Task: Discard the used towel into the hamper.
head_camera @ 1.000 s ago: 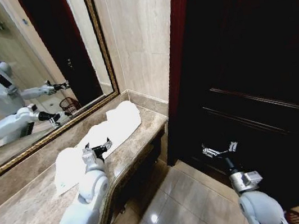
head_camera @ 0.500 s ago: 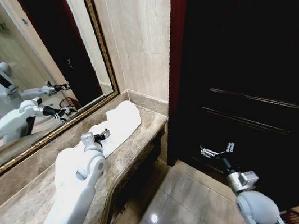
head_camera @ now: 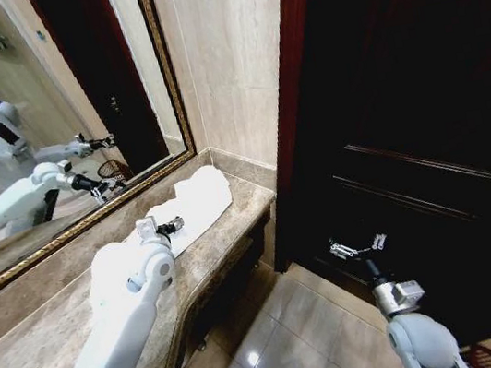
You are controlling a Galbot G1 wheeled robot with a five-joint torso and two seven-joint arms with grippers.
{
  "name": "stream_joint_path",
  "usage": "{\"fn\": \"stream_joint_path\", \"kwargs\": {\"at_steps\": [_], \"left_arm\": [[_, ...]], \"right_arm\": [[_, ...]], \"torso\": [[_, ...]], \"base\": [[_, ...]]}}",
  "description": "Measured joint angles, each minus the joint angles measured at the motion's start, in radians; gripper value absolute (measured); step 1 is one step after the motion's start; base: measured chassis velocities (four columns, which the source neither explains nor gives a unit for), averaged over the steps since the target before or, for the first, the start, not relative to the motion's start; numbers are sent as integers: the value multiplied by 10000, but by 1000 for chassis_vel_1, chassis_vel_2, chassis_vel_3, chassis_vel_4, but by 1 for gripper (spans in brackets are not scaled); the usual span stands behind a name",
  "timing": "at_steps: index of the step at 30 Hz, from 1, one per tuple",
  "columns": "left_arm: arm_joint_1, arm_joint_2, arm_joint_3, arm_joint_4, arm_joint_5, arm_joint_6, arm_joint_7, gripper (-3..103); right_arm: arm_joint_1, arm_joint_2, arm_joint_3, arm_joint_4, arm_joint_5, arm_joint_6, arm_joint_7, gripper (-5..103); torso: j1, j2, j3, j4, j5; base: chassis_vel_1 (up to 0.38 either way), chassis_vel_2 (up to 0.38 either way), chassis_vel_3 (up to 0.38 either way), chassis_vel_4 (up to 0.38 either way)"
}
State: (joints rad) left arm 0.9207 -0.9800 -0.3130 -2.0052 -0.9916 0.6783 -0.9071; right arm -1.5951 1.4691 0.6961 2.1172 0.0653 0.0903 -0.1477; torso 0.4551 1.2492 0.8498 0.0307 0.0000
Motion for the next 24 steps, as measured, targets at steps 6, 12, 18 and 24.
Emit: {"fn": "stream_joint_path", "kwargs": {"at_steps": [6,12,18,24], "left_arm": [[-294,-74,83,235,-439,-26,-627,61],[-435,-12,99,417,-544,-165,-707,39],[-377,-14,98,420,-547,-258,-670,17],[-366,-21,85,435,-543,-279,-635,1]], "right_arm": [[-46,11,28,40,1,29,0,100],[-59,38,46,2,1,94,-4,100],[-34,67,27,-9,-5,103,-7,100],[-44,59,34,-8,-6,112,-9,100]], "torso": [[0,0,0,0,0],[0,0,0,0,0],[0,0,0,0,-1],[0,0,0,0,0]], "base": [[0,0,0,0],[0,0,0,0],[0,0,0,0],[0,0,0,0]]}}
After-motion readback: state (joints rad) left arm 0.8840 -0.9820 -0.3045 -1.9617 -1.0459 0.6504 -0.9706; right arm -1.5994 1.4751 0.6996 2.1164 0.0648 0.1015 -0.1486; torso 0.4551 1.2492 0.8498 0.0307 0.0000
